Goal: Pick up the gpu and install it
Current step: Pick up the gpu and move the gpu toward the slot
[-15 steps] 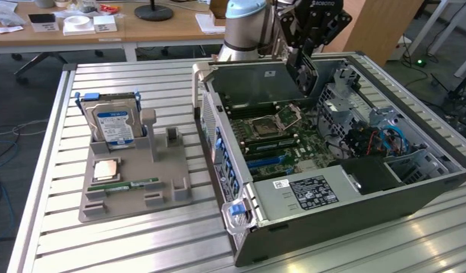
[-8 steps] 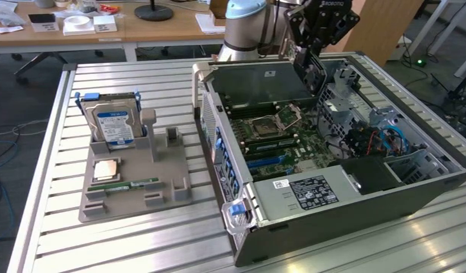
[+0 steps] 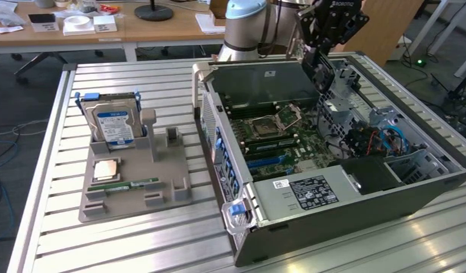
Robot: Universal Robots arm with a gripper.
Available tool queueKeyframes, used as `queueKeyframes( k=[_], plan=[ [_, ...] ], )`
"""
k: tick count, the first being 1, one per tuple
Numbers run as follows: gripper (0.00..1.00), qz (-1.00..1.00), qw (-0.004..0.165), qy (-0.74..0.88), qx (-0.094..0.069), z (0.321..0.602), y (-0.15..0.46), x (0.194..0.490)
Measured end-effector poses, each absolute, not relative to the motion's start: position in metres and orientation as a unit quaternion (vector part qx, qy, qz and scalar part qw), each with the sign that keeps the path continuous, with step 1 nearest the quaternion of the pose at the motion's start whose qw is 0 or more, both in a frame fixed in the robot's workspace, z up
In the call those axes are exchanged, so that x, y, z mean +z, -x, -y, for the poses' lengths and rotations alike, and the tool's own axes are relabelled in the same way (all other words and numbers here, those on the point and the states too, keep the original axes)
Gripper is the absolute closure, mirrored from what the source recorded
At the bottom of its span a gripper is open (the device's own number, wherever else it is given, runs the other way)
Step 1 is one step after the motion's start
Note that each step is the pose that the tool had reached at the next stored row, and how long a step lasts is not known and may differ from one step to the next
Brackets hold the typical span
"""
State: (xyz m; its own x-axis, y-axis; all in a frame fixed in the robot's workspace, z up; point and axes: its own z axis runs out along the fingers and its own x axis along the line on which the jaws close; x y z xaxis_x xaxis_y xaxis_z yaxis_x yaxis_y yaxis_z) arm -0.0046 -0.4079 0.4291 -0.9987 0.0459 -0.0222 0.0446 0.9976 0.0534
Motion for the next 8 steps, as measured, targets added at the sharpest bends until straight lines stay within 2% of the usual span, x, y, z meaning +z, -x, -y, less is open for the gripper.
queueKeyframes(
  k=[8],
  plan=[
    [0.74,-0.999,0.012,-0.023,0.027,0.408,-0.015,0.429]
  ],
)
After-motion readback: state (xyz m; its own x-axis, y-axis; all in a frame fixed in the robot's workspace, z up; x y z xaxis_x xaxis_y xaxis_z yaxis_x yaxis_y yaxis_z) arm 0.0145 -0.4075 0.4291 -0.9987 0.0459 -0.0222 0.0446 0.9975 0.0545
